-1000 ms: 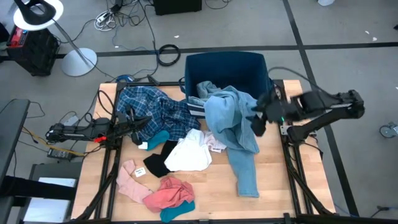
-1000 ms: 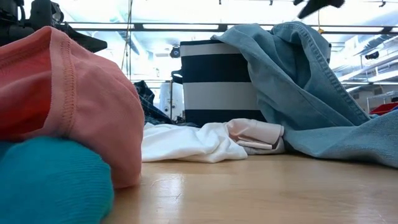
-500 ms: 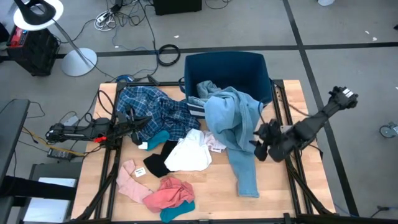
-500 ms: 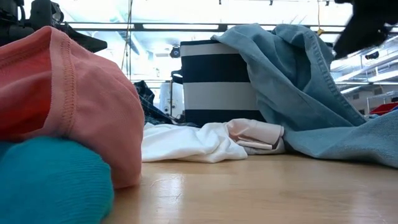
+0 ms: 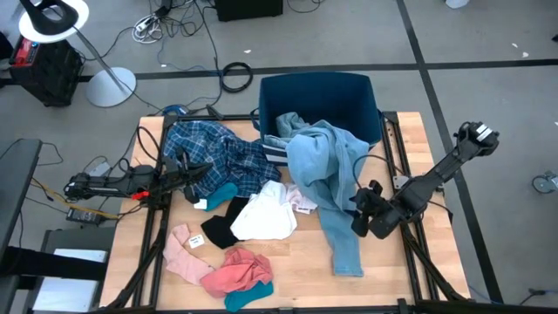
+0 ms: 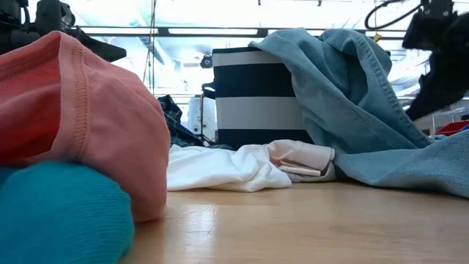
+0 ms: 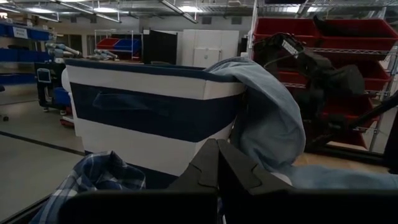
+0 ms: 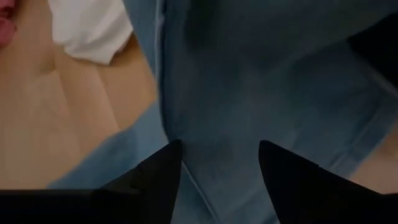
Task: Sort clothes
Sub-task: Put the blue pants into the blue bin
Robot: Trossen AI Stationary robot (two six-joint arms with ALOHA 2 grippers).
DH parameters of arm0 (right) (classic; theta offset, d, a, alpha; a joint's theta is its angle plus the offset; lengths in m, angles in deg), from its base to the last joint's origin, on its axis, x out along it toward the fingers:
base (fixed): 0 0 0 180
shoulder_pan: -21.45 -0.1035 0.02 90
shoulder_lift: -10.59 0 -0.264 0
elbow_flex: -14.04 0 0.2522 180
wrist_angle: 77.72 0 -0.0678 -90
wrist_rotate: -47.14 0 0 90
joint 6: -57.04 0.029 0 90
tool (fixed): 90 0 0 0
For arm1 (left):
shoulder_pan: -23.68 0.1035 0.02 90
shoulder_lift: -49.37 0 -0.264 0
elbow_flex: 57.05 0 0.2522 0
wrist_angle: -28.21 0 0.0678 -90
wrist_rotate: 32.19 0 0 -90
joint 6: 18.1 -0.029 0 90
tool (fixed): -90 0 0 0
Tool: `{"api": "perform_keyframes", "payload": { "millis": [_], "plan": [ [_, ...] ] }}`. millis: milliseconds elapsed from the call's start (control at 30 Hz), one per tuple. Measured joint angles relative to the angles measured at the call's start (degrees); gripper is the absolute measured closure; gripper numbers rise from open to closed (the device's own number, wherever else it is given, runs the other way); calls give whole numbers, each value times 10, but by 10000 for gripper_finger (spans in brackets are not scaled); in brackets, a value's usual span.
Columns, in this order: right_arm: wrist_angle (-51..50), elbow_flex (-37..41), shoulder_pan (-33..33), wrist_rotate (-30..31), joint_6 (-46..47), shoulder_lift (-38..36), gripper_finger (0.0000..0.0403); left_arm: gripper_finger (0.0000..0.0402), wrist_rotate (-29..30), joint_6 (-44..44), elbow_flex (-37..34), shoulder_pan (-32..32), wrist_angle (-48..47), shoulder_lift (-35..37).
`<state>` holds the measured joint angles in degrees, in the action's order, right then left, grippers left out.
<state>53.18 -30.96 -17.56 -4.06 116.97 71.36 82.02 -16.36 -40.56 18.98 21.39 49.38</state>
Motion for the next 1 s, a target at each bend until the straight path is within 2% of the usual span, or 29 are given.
{"api": "perform_keyframes", "payload": {
  "millis": [233,333,600,900,1000],
  "plan": [
    [25,19,0,-75,-1,16,182,396,0,0,0,0,0,0],
    [25,19,0,-87,-1,16,184,396,0,0,0,0,0,0],
    [23,19,1,-52,-17,40,186,396,0,0,0,0,0,0],
    [40,19,7,21,-27,144,189,396,0,0,0,0,0,0],
    [47,16,25,10,-26,174,197,396,0,0,0,0,0,0]
  ]
}}
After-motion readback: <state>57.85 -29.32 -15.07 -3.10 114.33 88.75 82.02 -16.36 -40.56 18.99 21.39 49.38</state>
